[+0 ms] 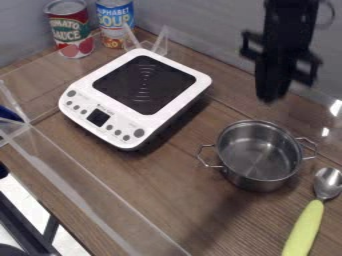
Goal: Put silver pot on the white and black stove top
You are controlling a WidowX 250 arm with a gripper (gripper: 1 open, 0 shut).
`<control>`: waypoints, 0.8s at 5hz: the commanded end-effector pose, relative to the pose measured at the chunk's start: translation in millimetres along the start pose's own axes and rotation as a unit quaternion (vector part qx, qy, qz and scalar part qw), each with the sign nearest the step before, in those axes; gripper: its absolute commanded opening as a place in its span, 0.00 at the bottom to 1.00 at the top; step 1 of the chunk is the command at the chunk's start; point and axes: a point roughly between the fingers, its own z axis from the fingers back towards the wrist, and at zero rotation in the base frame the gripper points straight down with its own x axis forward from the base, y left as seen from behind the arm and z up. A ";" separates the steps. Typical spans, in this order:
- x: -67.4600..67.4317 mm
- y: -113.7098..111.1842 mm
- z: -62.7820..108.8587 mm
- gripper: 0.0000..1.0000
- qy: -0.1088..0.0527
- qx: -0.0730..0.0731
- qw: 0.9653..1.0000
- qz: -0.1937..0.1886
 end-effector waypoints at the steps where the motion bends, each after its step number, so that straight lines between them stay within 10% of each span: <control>1: 0.2 6.6 32.3 1.00 -0.044 0.019 0.999 -0.005; 4: -11.1 -1.0 0.2 1.00 -0.029 0.015 0.997 -0.076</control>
